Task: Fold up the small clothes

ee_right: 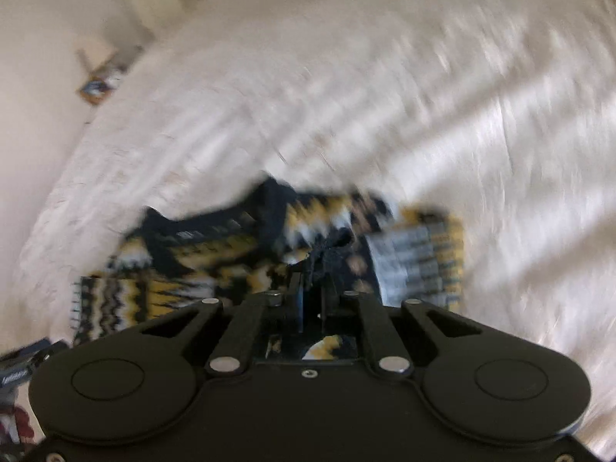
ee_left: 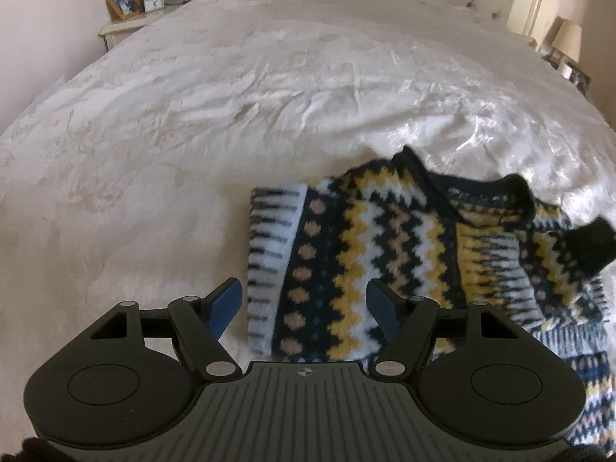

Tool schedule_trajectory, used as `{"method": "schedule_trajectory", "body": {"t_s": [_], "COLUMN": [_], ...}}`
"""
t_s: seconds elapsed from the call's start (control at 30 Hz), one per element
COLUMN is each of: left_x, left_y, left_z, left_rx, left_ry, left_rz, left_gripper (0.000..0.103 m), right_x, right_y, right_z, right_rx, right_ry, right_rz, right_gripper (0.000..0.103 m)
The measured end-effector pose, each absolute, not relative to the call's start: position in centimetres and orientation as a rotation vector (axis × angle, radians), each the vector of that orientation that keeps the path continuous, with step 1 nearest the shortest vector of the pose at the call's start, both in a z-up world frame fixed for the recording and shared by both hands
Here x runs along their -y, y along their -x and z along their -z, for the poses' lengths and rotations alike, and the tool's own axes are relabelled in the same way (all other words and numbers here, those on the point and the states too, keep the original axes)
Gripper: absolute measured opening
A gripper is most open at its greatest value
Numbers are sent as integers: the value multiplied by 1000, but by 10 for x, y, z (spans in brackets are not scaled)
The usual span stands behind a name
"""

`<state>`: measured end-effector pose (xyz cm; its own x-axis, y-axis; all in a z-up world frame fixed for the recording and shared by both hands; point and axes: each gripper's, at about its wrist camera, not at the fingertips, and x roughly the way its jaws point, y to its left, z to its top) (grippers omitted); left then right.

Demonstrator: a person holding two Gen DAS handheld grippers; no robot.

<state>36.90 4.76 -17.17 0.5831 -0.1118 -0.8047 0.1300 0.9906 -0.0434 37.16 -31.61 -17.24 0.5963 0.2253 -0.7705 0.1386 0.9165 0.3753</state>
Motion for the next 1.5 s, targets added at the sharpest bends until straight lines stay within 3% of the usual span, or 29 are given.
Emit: {"method": "schedule_trajectory", "body": {"t_s": [0.13, 0.37, 0.53, 0.57, 0.7, 0.83, 0.97, 1.1, 1.3, 1.43, 1.5], "left_x": [-39, -16, -13, -18, -43, -54, -49, -20, 13, 0, -13], "left_y": [-376, -393, -410, -414, -429, -432, -424, -426, -441, -448, -452], "left_z": [165, 177, 203, 211, 232, 222, 198, 190, 219, 237, 239], "left_rx": [-908, -916, -946, -961, -1002, -995, -921, -898, -911, -937, -956], "left_ry": [-20, -63, -192, -215, -203, -158, -111, -123, -257, -274, -219], "left_rz": [167, 206, 137, 110, 78, 79, 76, 145, 166, 152, 163], "left_gripper": [70, 70, 70, 70, 91, 90, 90, 90, 91, 103, 103], "right_x": [332, 350, 344, 345, 351, 351, 339, 310, 270, 282, 297], "right_y": [-368, -380, -377, -377, -376, -371, -368, -380, -408, -413, -410], "right_z": [153, 197, 208, 210, 212, 209, 196, 193, 213, 233, 240], "right_rx": [-878, -1014, -1029, -1034, -1033, -1013, -938, -922, -960, -1001, -1015], "right_ry": [-365, -353, -355, -358, -365, -345, -297, -220, -93, -53, -78], "right_rz": [40, 147, 123, 129, 146, 170, 147, 64, -22, 71, 120], "right_gripper": [14, 15, 24, 27, 47, 54, 80, 93, 101, 102, 102]}}
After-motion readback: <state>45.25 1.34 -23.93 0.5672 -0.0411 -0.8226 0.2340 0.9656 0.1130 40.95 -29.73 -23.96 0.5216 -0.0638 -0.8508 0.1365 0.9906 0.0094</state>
